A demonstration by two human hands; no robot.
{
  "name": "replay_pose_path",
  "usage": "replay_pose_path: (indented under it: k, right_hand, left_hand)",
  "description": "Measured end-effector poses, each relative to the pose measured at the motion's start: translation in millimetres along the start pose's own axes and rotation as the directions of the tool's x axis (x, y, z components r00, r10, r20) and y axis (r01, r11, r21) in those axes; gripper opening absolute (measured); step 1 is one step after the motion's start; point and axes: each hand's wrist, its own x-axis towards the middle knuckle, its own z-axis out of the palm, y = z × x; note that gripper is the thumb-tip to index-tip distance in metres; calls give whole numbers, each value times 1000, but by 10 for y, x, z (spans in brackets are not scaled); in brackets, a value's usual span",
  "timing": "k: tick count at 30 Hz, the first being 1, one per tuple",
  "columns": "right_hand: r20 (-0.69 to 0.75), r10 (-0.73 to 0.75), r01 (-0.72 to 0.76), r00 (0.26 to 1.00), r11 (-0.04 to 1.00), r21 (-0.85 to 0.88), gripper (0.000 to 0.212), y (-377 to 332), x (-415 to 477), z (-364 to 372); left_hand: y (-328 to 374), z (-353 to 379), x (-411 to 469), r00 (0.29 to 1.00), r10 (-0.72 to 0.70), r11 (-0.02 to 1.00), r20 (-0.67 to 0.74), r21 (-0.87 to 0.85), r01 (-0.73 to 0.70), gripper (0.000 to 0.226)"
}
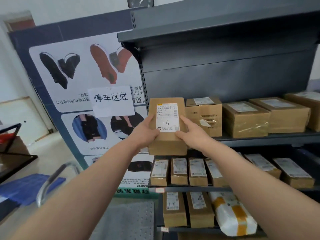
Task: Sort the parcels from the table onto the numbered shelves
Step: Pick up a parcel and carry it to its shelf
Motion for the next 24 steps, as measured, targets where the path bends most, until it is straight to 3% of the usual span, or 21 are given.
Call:
replay_pose_path:
  k: [2, 5, 9, 14, 20, 24]
  right_hand:
    - [-20, -38, 37, 999, 998, -45, 63, 5, 377, -20]
    - [18, -91, 92, 996, 945, -315, 54, 74, 824, -4]
    - [111, -229, 245, 967, 714, -656, 50, 237, 1128, 158]
    - [73, -321, 292, 944, 714, -636, 51, 377, 1347, 147]
    - [0, -360, 277, 933, 719, -637, 51, 462, 1407, 256]
    - [-43, -306, 208, 951, 736, -644, 56, 450, 1412, 327]
  left_hand:
    - [42, 12, 325, 999, 20, 1000, -46, -16, -21, 65]
    - [26, 98, 784, 998, 0, 1000, -57, -15, -1, 54]
    - [-177, 290, 1153, 995, 59, 946, -76, 324, -31, 39]
    - [-269, 311, 1382, 986, 152, 804, -62, 589, -86, 36]
    - [-367, 301, 1519, 985, 170, 799, -32, 589, -118, 33]
    - [-442, 312, 1516, 978, 207, 759, 1, 631, -161, 32]
